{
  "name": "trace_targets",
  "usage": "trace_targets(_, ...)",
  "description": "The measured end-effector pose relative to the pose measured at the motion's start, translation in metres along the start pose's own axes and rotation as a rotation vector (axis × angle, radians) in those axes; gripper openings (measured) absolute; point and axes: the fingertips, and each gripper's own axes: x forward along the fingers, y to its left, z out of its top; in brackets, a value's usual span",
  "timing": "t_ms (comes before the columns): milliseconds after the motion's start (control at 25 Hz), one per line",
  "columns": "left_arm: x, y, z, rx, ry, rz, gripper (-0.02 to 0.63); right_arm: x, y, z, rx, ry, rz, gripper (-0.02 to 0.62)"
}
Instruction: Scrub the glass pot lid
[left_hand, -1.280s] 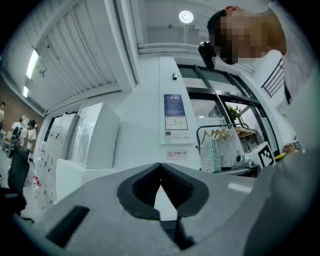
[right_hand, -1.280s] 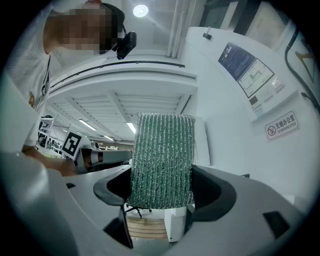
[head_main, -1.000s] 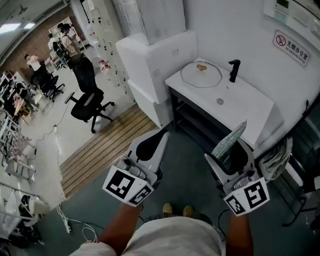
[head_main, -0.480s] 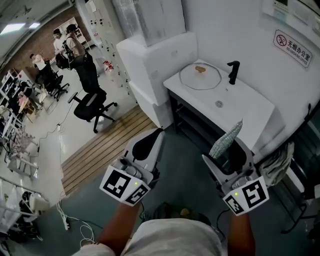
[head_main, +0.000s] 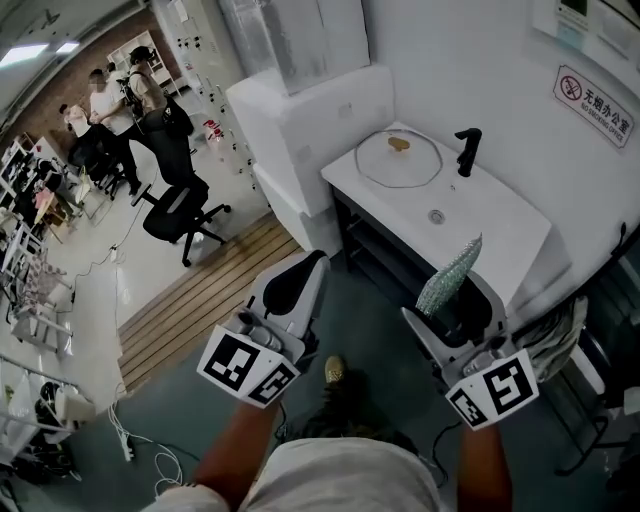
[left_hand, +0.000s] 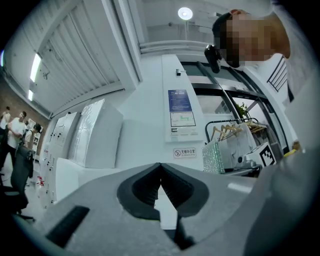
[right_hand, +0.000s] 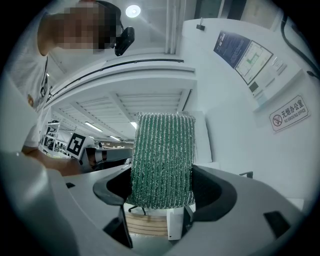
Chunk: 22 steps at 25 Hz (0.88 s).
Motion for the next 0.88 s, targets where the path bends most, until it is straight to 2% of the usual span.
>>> trace_targets(320, 0.054, 0.055, -0.013, -0.001, -0.007, -0.025, 0.015, 0.06, -0.045, -0.007, -0.023, 0.027, -0.034, 0.348)
trace_targets(880, 0.177, 0.204, -0.042, -0.026, 0.01, -0.13, 0.015, 0.209, -0.134, -0.032, -0.027, 0.072, -0.164, 0.348)
